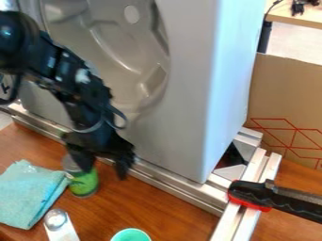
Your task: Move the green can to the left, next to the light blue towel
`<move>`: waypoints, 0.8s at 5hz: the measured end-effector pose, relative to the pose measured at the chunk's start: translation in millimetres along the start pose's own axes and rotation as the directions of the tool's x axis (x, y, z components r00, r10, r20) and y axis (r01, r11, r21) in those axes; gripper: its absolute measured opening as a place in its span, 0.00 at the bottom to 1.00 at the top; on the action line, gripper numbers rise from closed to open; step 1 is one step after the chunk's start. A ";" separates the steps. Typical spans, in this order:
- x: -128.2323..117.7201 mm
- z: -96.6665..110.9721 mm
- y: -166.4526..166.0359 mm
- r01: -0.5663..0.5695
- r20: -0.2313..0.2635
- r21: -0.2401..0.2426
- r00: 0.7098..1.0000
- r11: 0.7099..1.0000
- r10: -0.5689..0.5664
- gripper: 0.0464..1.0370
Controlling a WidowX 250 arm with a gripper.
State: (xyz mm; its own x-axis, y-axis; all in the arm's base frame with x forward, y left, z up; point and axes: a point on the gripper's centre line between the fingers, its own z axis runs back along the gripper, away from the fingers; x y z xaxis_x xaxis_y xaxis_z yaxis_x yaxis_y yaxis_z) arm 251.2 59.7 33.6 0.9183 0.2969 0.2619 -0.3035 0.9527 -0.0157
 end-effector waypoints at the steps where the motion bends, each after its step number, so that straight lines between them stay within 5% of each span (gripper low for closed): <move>1: 2.2 1.2 27.6 -0.051 0.009 0.017 0.999 0.999 0.051 0.97; 2: -3.3 3.0 37.9 -0.071 0.005 0.034 0.997 0.997 0.071 0.97; 4: -13.5 39.3 24.7 -0.059 0.088 -0.010 0.994 0.998 0.060 0.96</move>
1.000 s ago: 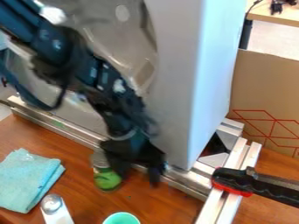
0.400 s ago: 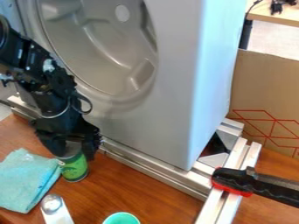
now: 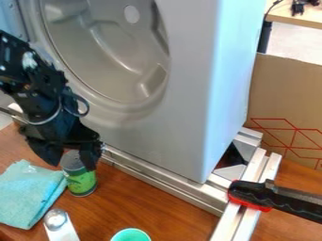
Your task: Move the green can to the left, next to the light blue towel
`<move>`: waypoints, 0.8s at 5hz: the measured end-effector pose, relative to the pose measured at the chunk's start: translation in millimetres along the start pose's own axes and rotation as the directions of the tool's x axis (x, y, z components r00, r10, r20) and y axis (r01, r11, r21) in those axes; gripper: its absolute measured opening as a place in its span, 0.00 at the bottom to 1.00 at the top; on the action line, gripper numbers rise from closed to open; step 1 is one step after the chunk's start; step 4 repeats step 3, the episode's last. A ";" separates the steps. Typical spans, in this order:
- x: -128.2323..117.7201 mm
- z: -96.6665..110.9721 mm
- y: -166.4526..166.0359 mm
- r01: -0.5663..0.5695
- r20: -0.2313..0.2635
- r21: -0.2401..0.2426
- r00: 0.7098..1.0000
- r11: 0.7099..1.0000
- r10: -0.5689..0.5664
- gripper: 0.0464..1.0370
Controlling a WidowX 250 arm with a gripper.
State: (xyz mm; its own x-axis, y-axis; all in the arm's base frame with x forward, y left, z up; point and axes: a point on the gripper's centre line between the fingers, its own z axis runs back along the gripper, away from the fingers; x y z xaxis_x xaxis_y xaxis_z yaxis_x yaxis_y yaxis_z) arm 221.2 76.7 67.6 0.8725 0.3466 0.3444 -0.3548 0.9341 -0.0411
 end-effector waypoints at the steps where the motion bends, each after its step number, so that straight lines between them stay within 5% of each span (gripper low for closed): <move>1: -13.9 19.5 -8.7 0.038 -0.034 -0.011 0.999 0.999 -0.038 0.96; 2: -38.2 24.3 -12.4 0.085 -0.248 -0.054 0.964 0.995 -0.096 0.96; 3: -53.8 28.9 -10.8 0.146 -0.386 -0.082 0.907 0.986 -0.166 0.96; 4: -53.8 28.9 -10.8 0.146 -0.386 -0.082 0.907 0.986 -0.166 0.96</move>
